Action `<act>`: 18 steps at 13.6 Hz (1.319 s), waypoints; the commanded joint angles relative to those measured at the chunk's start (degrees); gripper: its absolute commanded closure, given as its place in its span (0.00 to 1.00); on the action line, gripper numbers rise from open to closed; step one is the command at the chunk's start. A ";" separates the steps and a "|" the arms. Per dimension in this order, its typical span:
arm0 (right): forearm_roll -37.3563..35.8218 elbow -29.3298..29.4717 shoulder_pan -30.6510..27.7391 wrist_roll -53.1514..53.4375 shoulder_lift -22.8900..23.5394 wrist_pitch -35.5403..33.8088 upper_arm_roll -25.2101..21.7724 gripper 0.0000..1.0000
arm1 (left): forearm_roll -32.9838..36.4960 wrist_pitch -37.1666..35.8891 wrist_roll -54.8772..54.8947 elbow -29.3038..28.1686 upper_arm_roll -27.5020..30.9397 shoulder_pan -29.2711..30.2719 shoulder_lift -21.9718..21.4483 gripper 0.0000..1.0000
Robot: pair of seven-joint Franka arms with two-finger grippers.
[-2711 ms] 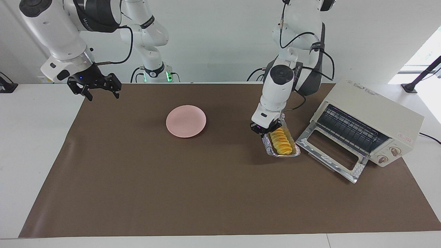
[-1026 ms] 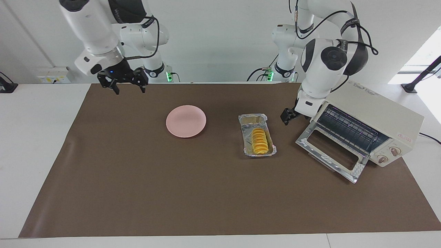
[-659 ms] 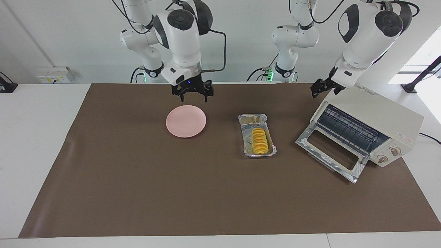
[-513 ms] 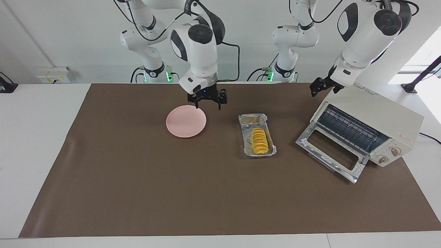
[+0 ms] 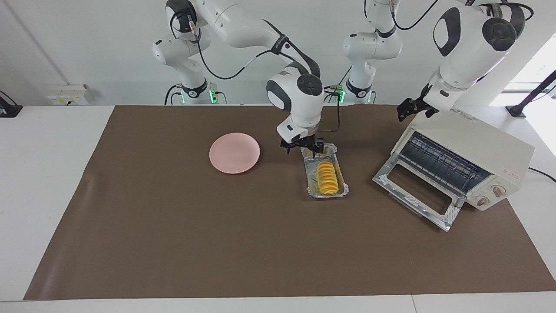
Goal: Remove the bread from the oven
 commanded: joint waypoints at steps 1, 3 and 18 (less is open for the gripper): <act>-0.74 2.13 -0.39 0.49 2.52 1.68 0.10 0.00 | 0.30 2.24 0.90 -0.18 -1.00 1.12 0.14 0.00; -1.88 1.60 -0.65 -0.29 3.05 3.53 0.10 0.00 | 0.57 0.67 0.90 2.71 -1.26 1.12 2.86 0.00; -2.15 2.04 -1.35 -5.66 6.31 7.40 -0.43 1.00 | 0.57 -1.98 2.04 7.75 -1.35 0.33 2.97 0.00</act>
